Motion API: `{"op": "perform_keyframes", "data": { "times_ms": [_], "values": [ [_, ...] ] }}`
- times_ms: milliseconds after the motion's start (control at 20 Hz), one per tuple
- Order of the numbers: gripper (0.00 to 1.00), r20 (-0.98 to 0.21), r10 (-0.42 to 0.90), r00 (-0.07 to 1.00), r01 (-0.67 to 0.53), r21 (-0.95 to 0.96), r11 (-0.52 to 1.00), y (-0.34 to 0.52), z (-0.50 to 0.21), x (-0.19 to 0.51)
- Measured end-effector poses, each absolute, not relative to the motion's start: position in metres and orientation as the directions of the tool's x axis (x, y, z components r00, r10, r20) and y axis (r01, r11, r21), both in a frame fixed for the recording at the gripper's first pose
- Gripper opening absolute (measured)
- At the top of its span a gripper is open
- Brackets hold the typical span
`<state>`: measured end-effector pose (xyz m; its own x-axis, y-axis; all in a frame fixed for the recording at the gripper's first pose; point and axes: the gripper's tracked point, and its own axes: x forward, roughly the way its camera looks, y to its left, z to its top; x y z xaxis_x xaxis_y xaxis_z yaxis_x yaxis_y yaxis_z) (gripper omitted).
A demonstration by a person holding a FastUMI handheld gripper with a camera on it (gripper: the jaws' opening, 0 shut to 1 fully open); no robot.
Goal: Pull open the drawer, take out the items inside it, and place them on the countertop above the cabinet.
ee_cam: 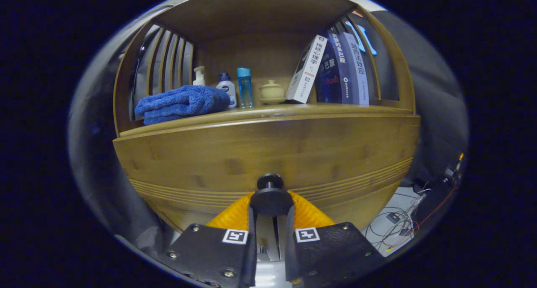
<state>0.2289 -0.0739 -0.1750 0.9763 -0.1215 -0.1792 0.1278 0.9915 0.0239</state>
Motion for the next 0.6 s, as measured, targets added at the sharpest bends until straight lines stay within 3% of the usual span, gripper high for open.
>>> {"op": "perform_keyframes", "data": {
  "times_ms": [300, 600],
  "values": [
    [0.26, -0.186, -0.129, 0.974, 0.136, 0.026, 0.990, -0.067, -0.187, 0.181],
    [0.25, -0.060, -0.141, 0.988, 0.146, 0.081, 0.986, -0.063, -0.156, 0.144]
  ]
}}
